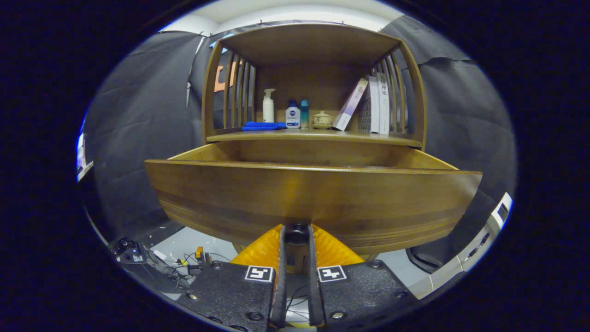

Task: Pull open the drawer, take out the items inside it, and place them on the countertop above the cabinet.

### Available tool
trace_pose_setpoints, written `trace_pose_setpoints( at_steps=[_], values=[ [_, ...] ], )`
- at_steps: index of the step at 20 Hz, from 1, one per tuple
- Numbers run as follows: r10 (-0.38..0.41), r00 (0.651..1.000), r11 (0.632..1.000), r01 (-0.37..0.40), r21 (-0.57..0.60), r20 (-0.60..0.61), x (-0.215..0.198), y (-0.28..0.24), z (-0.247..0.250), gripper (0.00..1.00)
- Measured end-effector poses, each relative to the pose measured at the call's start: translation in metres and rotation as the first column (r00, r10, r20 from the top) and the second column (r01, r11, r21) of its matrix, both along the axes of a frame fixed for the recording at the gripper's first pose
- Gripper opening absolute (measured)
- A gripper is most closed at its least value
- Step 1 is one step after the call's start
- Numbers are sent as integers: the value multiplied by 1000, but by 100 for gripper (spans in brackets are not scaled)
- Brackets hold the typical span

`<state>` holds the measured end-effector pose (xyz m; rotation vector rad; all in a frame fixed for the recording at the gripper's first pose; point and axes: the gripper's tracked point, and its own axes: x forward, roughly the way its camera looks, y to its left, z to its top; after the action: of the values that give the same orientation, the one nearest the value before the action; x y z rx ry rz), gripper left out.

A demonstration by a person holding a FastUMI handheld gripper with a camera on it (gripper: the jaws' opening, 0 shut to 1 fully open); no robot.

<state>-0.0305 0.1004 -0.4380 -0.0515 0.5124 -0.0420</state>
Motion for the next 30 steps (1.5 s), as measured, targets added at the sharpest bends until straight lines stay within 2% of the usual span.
trace_pose_setpoints(
  at_steps=[3, 5, 8, 9, 12, 14, 18, 22, 26, 30],
  values=[
    [-16, 997, 1000, 16, 3, -78, -4, 0, 0, 22],
    [-27, 995, 999, 30, 28, -93, -10, 0, 16, 30],
    [52, 996, 998, -49, 39, -77, -12, 16, 53, 36],
    [87, 992, 995, -82, 58, -90, -12, 24, 64, 39],
    [119, 981, 991, -109, 74, -150, 9, 26, 87, 61],
    [129, 976, 991, -121, 55, -175, 29, 23, 101, 67],
    [144, 956, 990, -136, 46, -257, 70, 17, 106, 72],
    [133, 924, 991, -112, 79, -358, 106, 6, 91, 72],
    [133, 877, 989, -87, 120, -463, 129, 7, 69, 72],
    [131, 831, 991, -96, 93, -541, 147, 6, 49, 72]
  ],
)
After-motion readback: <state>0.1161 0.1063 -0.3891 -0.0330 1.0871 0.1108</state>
